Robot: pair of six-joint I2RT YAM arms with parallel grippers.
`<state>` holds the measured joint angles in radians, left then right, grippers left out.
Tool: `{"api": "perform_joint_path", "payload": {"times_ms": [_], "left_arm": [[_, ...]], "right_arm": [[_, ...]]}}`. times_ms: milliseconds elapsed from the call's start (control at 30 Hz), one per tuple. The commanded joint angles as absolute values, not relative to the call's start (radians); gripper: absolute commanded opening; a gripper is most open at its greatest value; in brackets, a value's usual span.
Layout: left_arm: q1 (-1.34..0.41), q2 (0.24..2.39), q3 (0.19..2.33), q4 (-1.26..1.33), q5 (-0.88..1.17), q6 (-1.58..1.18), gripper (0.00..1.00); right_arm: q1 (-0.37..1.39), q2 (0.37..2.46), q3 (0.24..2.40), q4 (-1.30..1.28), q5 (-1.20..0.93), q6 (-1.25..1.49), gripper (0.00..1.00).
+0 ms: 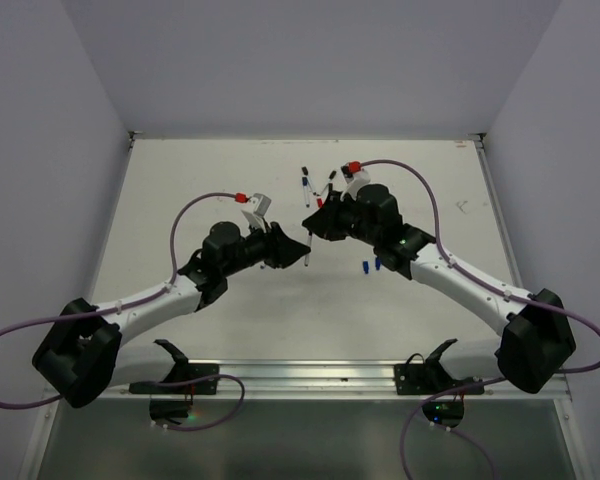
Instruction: Open the pen caps
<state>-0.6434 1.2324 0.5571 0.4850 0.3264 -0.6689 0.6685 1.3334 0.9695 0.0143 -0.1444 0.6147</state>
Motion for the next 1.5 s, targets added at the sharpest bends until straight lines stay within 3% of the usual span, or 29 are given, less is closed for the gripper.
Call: {"api": "perform_joint_path", "payload": {"times_ms": [0,400,433,467,567,767,933,1067,1200,1267,1300,1333,1367,1400,1467], "left_arm": [[-0.653,1.221,0.554,0.525,0.291,-0.652,0.47],[-0.695,1.298,0.594,0.591,0.354,-0.673,0.4],[-0.695,1.299,0.595,0.589,0.362,-0.673,0.36],[-0.695,1.301,0.595,0.594,0.368,-0.675,0.18],[-0.69,1.307,0.6,0.626,0.426,-0.68,0.0],[-0.631,1.324,0.603,0.856,0.705,-0.799,0.0],[-0.598,1.342,0.566,1.341,0.949,-1.028,0.0],[-0.569,1.376,0.561,1.685,1.005,-1.218,0.0],[-0.568,1.361,0.577,1.519,0.983,-1.178,0.0],[-0.56,1.309,0.583,1.308,0.872,-1.045,0.0],[-0.552,1.267,0.6,0.836,0.768,-0.873,0.0],[-0.543,1.223,0.667,0.573,0.424,-0.792,0.0],[-0.555,1.144,0.685,0.326,0.244,-0.728,0.0],[-0.642,1.109,0.724,0.242,-0.111,-0.648,0.0],[-0.736,1.078,0.771,0.071,-0.341,-0.614,0.0]], "right_arm": [[0.67,1.278,0.963,0.054,-0.109,0.67,0.0],[0.67,1.29,0.962,0.077,-0.123,0.686,0.0],[0.67,1.287,0.96,0.081,-0.126,0.689,0.0],[0.67,1.285,0.957,0.084,-0.127,0.689,0.0],[0.67,1.282,0.954,0.09,-0.14,0.684,0.0],[0.657,1.249,0.901,0.195,-0.247,0.606,0.0],[0.579,1.232,0.833,0.442,-0.567,0.659,0.0],[0.542,1.224,0.779,0.621,-0.745,0.741,0.0],[0.538,1.218,0.787,0.597,-0.768,0.736,0.0],[0.537,1.215,0.782,0.594,-0.764,0.738,0.0],[0.538,1.21,0.787,0.572,-0.726,0.717,0.0],[0.537,1.207,0.793,0.484,-0.685,0.689,0.0],[0.538,1.203,0.819,0.429,-0.645,0.658,0.0],[0.546,1.201,0.833,0.376,-0.526,0.613,0.0],[0.593,1.212,0.912,0.162,-0.367,0.525,0.0]]}}
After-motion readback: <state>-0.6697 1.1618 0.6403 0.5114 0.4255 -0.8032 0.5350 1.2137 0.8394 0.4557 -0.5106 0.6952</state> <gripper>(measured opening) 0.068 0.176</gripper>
